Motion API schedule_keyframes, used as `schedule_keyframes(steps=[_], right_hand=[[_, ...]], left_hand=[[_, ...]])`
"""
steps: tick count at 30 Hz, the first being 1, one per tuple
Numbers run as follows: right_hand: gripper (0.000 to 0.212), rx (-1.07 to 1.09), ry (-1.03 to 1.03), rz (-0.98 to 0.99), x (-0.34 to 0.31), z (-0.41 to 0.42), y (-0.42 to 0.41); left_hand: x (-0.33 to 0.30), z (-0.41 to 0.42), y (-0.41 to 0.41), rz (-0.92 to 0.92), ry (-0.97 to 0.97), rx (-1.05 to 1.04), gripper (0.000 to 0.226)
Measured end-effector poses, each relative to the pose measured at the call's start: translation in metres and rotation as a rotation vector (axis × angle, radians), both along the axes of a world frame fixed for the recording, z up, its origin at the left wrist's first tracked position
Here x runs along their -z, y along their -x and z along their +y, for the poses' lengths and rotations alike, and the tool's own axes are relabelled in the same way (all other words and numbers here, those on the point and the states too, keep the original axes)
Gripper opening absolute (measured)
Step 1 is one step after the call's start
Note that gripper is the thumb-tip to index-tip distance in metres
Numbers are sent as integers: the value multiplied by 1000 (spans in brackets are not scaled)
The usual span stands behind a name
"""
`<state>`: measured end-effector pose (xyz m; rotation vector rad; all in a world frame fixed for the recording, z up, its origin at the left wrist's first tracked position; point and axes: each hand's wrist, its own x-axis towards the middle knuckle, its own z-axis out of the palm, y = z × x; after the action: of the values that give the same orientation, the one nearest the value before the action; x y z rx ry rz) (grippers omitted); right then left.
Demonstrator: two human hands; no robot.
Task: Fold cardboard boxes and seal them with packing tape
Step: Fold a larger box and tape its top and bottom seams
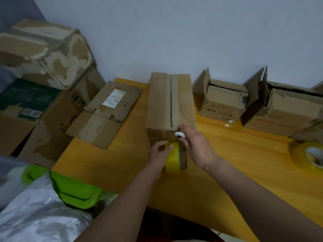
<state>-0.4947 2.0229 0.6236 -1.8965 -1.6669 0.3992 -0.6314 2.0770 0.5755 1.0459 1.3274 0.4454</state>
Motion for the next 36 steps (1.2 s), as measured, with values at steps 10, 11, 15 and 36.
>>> schedule_keyframes(steps=[10,11,15,36], right_hand=[[17,11,-108,-86,2,-9,8],[20,21,-89,-98,6,-10,9],[23,53,-72,-101,11,-11,13],[14,54,-71,-315,16,-6,3]], left_hand=[[-5,6,-2,5,-10,-128,10],[-6,6,-2,0,-14,-120,12],[-4,7,-2,-31,17,-126,22],[-3,16,-9,31,-60,-33,5]])
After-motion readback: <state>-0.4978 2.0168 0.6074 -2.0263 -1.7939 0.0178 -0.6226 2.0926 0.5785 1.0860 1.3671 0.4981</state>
